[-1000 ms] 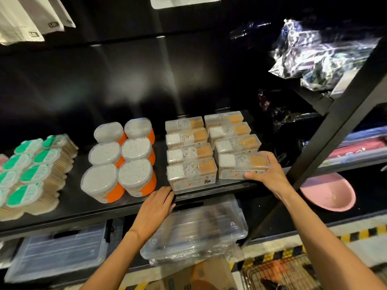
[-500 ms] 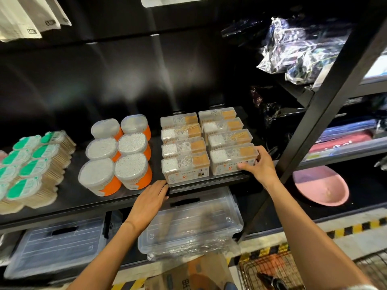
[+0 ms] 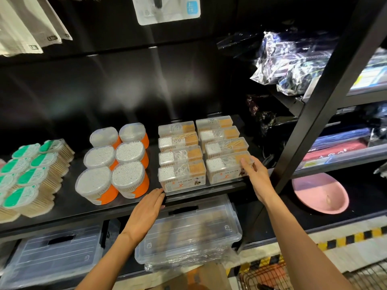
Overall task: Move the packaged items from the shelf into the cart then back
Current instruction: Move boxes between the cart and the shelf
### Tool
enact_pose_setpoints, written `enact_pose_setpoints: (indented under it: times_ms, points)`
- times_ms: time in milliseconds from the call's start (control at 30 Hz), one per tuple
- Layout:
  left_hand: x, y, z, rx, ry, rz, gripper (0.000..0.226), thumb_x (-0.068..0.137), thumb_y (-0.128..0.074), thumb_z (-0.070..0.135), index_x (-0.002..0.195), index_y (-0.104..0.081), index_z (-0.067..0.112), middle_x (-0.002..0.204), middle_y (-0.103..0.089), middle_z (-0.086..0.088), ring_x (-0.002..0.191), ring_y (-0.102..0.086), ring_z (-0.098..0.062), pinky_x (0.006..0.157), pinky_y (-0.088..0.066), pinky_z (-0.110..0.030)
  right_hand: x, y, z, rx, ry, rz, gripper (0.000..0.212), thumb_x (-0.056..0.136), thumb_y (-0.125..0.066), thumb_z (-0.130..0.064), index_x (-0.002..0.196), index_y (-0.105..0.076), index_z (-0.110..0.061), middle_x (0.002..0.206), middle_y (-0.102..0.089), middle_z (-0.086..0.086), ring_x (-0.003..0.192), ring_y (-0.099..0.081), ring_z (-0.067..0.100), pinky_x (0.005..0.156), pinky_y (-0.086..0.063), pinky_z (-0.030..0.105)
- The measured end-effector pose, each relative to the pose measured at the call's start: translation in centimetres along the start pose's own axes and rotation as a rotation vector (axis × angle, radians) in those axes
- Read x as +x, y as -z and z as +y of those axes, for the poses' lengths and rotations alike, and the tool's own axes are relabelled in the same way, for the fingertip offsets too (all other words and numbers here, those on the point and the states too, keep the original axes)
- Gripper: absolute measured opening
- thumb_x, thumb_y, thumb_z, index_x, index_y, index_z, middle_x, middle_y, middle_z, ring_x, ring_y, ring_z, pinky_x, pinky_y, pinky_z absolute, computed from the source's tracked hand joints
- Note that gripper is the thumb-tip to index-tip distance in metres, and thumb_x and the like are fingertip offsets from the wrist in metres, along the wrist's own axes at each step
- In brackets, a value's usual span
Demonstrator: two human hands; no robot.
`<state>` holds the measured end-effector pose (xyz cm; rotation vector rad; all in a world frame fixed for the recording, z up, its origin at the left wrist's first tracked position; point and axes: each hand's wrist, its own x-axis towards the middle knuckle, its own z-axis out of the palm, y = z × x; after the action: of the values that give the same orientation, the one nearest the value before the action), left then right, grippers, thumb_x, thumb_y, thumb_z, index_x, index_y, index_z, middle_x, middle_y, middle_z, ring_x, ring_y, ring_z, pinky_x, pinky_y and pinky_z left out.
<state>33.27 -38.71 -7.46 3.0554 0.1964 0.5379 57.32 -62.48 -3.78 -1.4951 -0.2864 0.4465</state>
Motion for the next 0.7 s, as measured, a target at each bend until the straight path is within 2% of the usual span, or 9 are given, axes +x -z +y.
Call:
enact_pose_setpoints:
  times_ms: [100, 200, 300, 467, 600, 633, 667, 700]
  points:
    - [0.09, 0.23, 0.24, -0.019, -0.009, 0.003, 0.071, 0.062, -0.088, 0.007, 0.120, -0.048, 0.008, 0.111, -0.065, -0.007, 0.098, -0.060, -0.015, 0.082, -0.053, -0.025, 0.15, -0.23, -0.02, -0.006, 0.022, 0.037, 0.031, 0.096, -0.055, -0.025, 0.124, -0.060, -0.014, 0.117, -0.068, 0.000, 0.113, -0.061, 0.014, 0.103, -0.046, 0.039]
    - [0.03, 0.09, 0.19, -0.023, -0.002, 0.005, 0.071, 0.062, -0.087, 0.006, 0.120, -0.046, 0.009, 0.110, -0.065, -0.007, 0.101, -0.050, -0.012, 0.085, -0.048, -0.023, 0.05, -0.23, 0.06, 0.022, 0.027, 0.058, 0.025, 0.096, -0.055, -0.022, 0.120, -0.063, -0.017, 0.115, -0.068, 0.000, 0.110, -0.062, 0.012, 0.099, -0.047, 0.033]
    - [0.00, 0.14, 0.29, -0.036, 0.006, 0.002, 0.071, 0.062, -0.088, 0.006, 0.120, -0.046, 0.010, 0.110, -0.065, -0.007, 0.099, -0.056, -0.013, 0.086, -0.046, -0.022, -0.04, -0.16, 0.18, 0.052, 0.029, 0.071, 0.021, 0.096, -0.054, -0.021, 0.115, -0.063, -0.025, 0.116, -0.068, -0.001, 0.109, -0.062, 0.010, 0.092, -0.048, 0.024]
    - [-0.08, 0.25, 0.32, -0.039, 0.022, -0.012, 0.073, 0.060, -0.089, 0.008, 0.120, -0.047, 0.010, 0.110, -0.065, -0.006, 0.099, -0.058, -0.013, 0.084, -0.049, -0.023, 0.12, -0.24, 0.05, 0.066, 0.021, 0.083, 0.025, 0.097, -0.053, -0.020, 0.121, -0.060, -0.020, 0.114, -0.068, -0.003, 0.106, -0.063, 0.006, 0.082, -0.051, 0.018]
    - [-0.21, -0.07, 0.05, -0.090, 0.031, -0.030, 0.064, 0.066, -0.085, 0.009, 0.120, -0.050, 0.008, 0.114, -0.063, -0.007, 0.098, -0.062, -0.017, 0.083, -0.052, -0.026, 0.21, -0.26, 0.06, 0.059, 0.018, 0.081, 0.028, 0.097, -0.053, -0.021, 0.123, -0.060, -0.019, 0.115, -0.068, -0.002, 0.107, -0.063, 0.009, 0.088, -0.050, 0.023]
    - [-0.22, -0.14, 0.00, -0.101, 0.032, -0.019, 0.054, 0.075, -0.079, 0.012, 0.120, -0.049, 0.008, 0.115, -0.062, -0.007, 0.098, -0.062, -0.017, 0.084, -0.053, -0.026, 0.23, -0.21, 0.12, 0.057, 0.018, 0.080, 0.028, 0.097, -0.052, -0.021, 0.124, -0.060, -0.018, 0.116, -0.068, -0.002, 0.107, -0.063, 0.009, 0.090, -0.050, 0.024]
    - [-0.30, -0.23, -0.06, -0.085, 0.028, -0.018, 0.036, 0.090, -0.064, 0.019, 0.121, -0.049, 0.008, 0.117, -0.059, -0.006, 0.101, -0.061, -0.017, 0.085, -0.052, -0.026, 0.23, -0.20, 0.13, 0.057, 0.018, 0.079, 0.029, 0.097, -0.052, -0.021, 0.125, -0.059, -0.017, 0.116, -0.068, -0.002, 0.108, -0.063, 0.009, 0.091, -0.049, 0.025]
    - [-0.33, -0.15, -0.13, -0.070, 0.057, -0.022, 0.028, 0.101, -0.042, 0.027, 0.122, -0.048, 0.009, 0.119, -0.057, -0.005, 0.103, -0.058, -0.015, 0.088, -0.050, -0.024, 0.22, -0.18, 0.13, 0.058, 0.017, 0.079, 0.029, 0.097, -0.052, -0.021, 0.125, -0.059, -0.017, 0.115, -0.067, -0.003, 0.108, -0.063, 0.008, 0.091, -0.049, 0.024]
